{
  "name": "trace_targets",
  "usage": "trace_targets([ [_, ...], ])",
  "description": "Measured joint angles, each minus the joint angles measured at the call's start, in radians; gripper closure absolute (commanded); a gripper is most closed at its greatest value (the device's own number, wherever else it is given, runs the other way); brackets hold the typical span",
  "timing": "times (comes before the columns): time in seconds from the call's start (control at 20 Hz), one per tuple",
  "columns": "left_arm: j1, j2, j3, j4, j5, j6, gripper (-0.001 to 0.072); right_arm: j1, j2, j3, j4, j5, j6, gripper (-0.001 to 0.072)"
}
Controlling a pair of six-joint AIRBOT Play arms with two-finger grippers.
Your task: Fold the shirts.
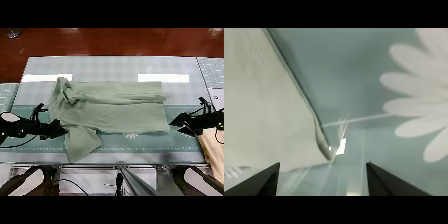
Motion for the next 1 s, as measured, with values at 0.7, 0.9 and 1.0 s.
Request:
trace_targets([
  [0.7,0.018,0.0,0.048,-0.038,-0.007,0.007,0.067,0.096,-0.132,0.005,0.229,-0.107,-0.095,0.0695],
  [0.9,0.08,-0.002,0.198,-0.035,-0.032,-0.002,0.0671,0.041,-0.135,0.114,0.249,-0.057,-0.12,0.0695],
  [1.0,0.091,-0.019,0.289,-0.036,-0.032,-0.023,0.0671,0.034,-0.144,0.19,0.262,-0.041,-0.122,0.0695],
])
